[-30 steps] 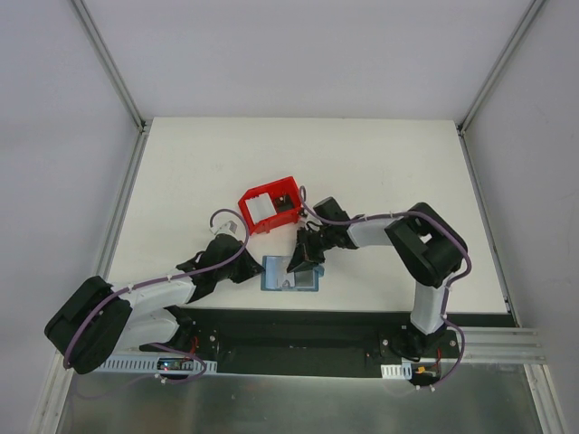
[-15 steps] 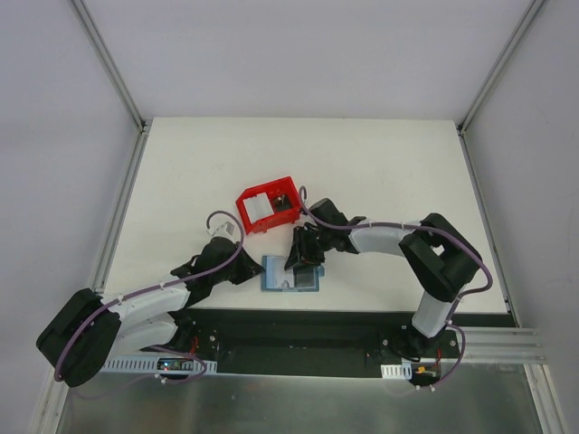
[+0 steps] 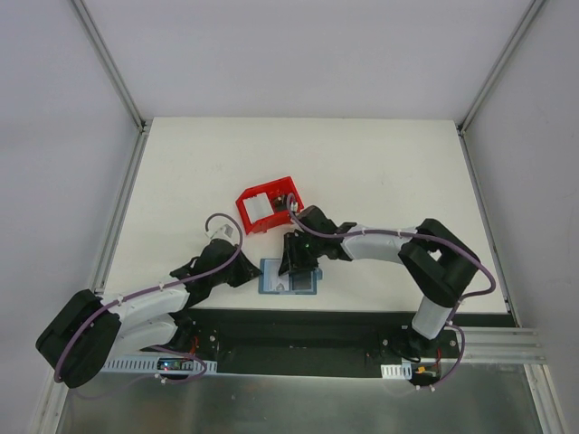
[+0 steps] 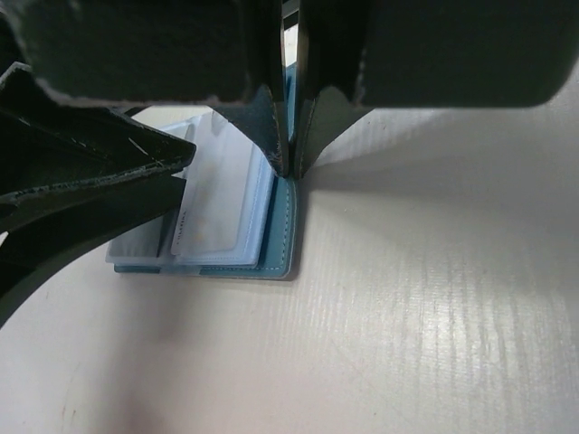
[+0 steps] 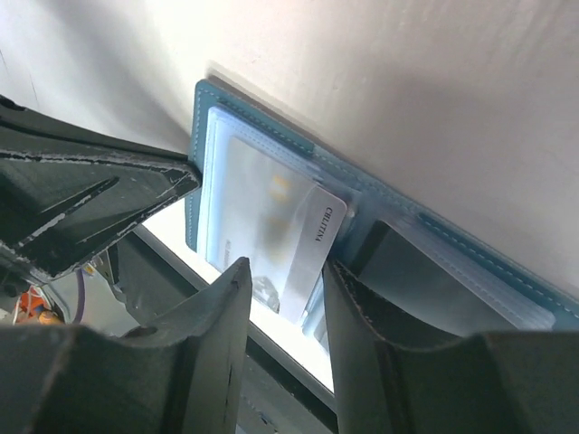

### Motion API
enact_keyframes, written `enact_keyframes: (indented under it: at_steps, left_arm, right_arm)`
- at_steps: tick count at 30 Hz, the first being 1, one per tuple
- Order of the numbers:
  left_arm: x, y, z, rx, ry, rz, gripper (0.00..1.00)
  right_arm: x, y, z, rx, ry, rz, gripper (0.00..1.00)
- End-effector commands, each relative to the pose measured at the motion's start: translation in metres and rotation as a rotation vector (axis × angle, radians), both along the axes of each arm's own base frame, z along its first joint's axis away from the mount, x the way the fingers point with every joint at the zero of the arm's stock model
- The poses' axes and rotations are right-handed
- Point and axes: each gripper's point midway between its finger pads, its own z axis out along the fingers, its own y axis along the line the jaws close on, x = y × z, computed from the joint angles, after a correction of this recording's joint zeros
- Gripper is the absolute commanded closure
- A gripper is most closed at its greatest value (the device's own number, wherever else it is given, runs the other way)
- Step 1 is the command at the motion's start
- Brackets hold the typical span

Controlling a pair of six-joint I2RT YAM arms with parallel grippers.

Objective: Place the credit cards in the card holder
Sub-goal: Insert the credit card into the card holder.

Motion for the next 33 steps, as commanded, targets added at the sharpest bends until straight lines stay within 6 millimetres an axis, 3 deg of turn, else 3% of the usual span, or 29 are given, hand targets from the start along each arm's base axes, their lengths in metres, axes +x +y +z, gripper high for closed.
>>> enact_keyframes:
  at_steps: [1, 6, 12, 16, 18, 19, 22, 26, 33]
  left_arm:
    - [0.001, -0.001, 0.004, -0.025, -0.008, 0.009, 1.0]
    - [0.0, -0.001, 0.005, -0.032, -0.01, 0.013, 1.0]
    - [0.001, -0.001, 0.009, -0.045, -0.019, 0.021, 1.0]
    - [0.0, 0.0, 0.008, -0.048, -0.018, 0.029, 1.0]
    - [-0.001, 0.003, 0.008, -0.043, -0.017, 0.039, 1.0]
    - [-0.001, 0.003, 0.008, -0.044, -0.018, 0.041, 1.0]
    - [-0.001, 0.005, 0.007, -0.042, -0.024, 0.049, 1.0]
    - [-0.002, 0.007, 0.007, -0.041, -0.019, 0.052, 1.0]
    - [0.0, 0.007, 0.01, -0.044, -0.031, 0.06, 1.0]
  right_arm:
    - [-0.005, 0.011, 0.011, -0.016, -0.039, 0.015, 0.61]
    - [-0.006, 0.019, 0.017, -0.008, -0.023, 0.01, 0.68]
    - [-0.006, 0.037, 0.017, 0.037, 0.016, -0.014, 0.68]
    - [-0.001, 0.028, 0.014, -0.009, -0.019, -0.034, 0.75]
    - [0.005, 0.02, 0.014, -0.038, -0.069, -0.044, 0.89]
    - [0.006, 0.018, 0.015, -0.041, -0.088, -0.038, 0.9]
    - [0.006, 0.01, 0.014, -0.078, -0.099, -0.023, 0.75]
    - [0.008, 0.005, 0.02, -0.079, -0.131, -0.032, 0.65]
    - [0.004, 0.006, 0.017, -0.086, -0.101, -0.022, 0.62]
